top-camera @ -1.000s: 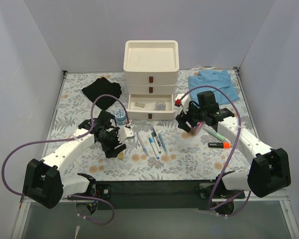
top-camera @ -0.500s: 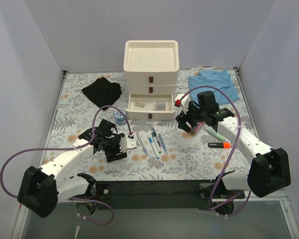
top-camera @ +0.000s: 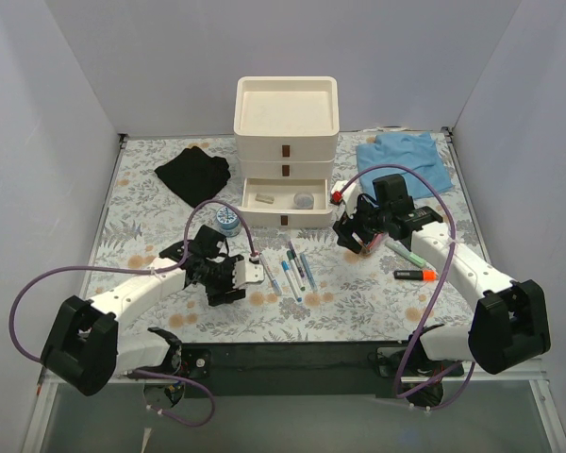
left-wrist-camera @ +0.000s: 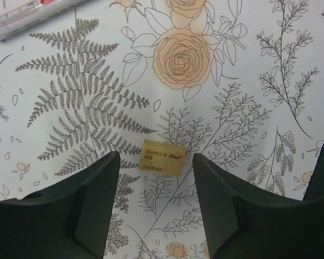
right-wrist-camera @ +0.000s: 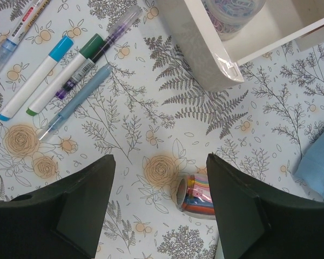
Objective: Sort the stationery into containers
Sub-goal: Pick up the stationery from the center of the board.
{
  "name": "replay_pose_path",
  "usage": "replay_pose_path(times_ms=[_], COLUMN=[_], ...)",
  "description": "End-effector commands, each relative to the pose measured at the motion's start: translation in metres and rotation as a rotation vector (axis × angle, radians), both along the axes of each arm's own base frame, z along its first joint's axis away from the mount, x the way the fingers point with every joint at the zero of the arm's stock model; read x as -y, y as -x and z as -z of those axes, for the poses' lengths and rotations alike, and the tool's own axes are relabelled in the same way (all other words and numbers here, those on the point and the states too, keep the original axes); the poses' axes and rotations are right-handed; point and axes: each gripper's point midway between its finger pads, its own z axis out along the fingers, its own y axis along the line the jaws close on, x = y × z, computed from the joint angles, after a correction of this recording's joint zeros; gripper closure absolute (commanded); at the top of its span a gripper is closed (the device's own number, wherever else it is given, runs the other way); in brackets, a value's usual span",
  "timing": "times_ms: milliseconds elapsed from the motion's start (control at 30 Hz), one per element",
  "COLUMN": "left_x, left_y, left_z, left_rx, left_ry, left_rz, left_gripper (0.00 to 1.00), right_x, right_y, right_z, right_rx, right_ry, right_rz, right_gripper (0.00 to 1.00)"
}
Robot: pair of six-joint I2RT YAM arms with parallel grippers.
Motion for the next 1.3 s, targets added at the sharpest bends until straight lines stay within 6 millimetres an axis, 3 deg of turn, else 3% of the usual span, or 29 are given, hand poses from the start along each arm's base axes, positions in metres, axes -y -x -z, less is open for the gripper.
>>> replay_pose_path(times_ms=[0,500,700,1000,1133,1267], left_x=[0.012,0.002,-0.003,-0.011,-0.006,0.006], left_y=[0.003,-0.004,0.000,0.008,0.006,-0.006], left_z=[-0.007,0.018,0.024,0.031,0.026,0.000], left_rx=[-0.012,0.007,-0.002,-0.018,-0.053,-0.026], left_ry=[0.034,-0.050,-0.067,-0.098,-0.092,-0.043], left_rz=[0.058,0.042,0.039,0.044,0.024,0.022], left_gripper=[0.44,0.46,0.56,0.57,0.83,0.95], right_x=[-0.001,-0.001,-0.001,0.000,0.000,0.001], right_y=[-0.001,0.000,0.000,-0.002,-0.002,-0.002], right_z=[-0.002,0.000,0.002,0.002,0.000,-0.001], right_rx=[0.016,0.012,0.008,0.009,0.014,0.022], right_ry=[-0.011,-0.009,-0.007,-0.006,-0.005,-0.007], right_rz=[-0.010,-0.011,-0.011,-0.006,-0.005,-0.002], right_gripper=[0.23,0.23,0.23,0.23,0.23,0.23])
